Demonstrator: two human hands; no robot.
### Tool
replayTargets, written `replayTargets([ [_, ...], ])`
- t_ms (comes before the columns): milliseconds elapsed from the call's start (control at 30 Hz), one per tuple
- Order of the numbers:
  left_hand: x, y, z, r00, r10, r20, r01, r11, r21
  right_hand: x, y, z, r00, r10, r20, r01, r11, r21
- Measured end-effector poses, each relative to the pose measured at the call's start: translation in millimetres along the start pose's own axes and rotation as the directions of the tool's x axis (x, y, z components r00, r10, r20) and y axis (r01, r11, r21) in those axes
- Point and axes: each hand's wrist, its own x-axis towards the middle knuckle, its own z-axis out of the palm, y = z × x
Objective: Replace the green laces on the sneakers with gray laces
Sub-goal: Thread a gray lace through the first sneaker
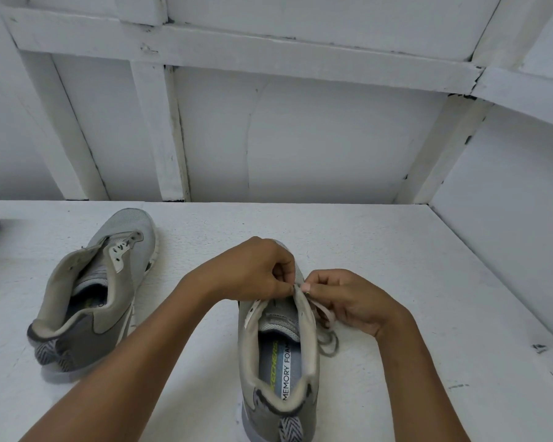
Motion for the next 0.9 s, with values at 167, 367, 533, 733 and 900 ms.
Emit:
replayTargets([
  [167,-1,6,0,1.0,0.002,-0.01,-0.001,0.998,0.065,-2,-4,0,0.991,-0.134,-0.028,0.13,0.984,-0.121],
  [367,-2,11,0,1.0,0.0,-0.015,0.003,0.984,0.179,-4,-12,3,0.988,-0.144,-0.055,0.121,0.945,-0.302],
  [533,-2,14,0,1.0,0.0,-0.012,0.003,0.968,0.251,-5,-20,10,0.982,-0.146,-0.117,0.075,0.88,-0.469],
  [733,-3,15,2,0.999,0.017,-0.032,-0.005,0.94,0.341,-7,-19,18,0.898,-0.395,-0.197,0.193,0.752,-0.63],
  [900,-2,15,4,1.0,0.028,-0.013,-0.021,0.933,0.359,-8,-10,17,0.802,-0.57,-0.181,0.299,0.644,-0.704],
])
